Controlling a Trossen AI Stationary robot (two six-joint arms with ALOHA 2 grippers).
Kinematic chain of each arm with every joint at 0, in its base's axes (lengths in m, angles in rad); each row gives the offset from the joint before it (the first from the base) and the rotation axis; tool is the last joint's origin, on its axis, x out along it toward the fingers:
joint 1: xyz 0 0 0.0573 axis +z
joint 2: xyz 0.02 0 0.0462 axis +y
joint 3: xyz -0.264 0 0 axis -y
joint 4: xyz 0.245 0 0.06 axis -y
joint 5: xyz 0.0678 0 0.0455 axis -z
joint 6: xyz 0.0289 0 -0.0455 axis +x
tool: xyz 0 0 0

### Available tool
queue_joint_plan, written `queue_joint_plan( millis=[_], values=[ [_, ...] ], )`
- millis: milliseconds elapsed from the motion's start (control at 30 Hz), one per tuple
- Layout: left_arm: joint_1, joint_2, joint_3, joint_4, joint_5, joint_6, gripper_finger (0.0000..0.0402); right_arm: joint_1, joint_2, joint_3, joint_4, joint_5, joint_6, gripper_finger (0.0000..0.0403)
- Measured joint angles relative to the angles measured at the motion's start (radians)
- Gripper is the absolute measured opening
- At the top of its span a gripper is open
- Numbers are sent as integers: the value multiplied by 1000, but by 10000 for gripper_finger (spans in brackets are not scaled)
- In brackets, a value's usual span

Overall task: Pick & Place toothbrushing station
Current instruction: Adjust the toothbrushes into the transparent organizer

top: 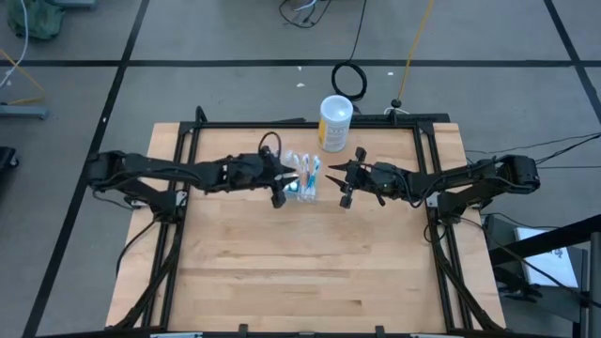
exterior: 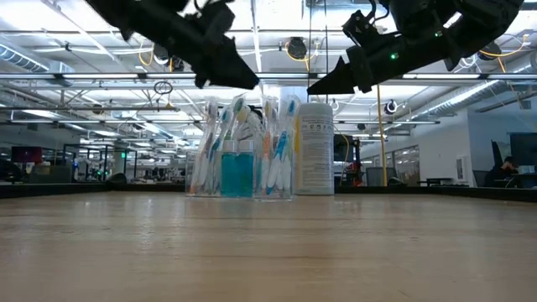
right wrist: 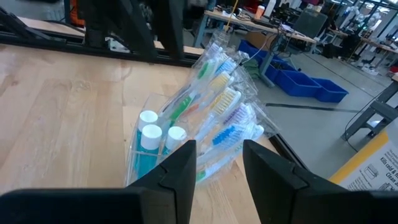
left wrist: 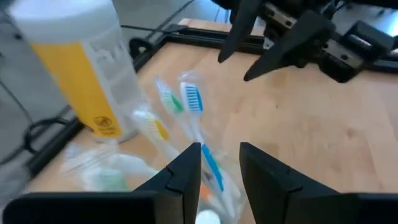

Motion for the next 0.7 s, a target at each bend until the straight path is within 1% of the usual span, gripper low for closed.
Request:
queue_joint_plan(
  millis=[67, 200, 267, 400, 533, 700],
  values=[
    [19, 37, 0, 53, 42, -13, 118, 0, 0, 0, 3, 0, 0, 125],
    [60, 86, 0, 101, 53, -49, 118, 0, 0, 0, 3, 0, 0, 125],
    [86, 87, 0, 74, 26, -74, 118, 0, 0, 0, 3, 0, 0, 125],
    [127, 84, 0, 24, -62, -135, 118, 0, 0, 0, 3, 0, 0, 125],
    [156, 84, 0, 19, -61, -168, 118, 0, 0, 0, 2, 0, 0, 125],
    [157, 84, 0, 32, -58, -210, 118, 0, 0, 0, 2, 0, 0, 125]
  ],
)
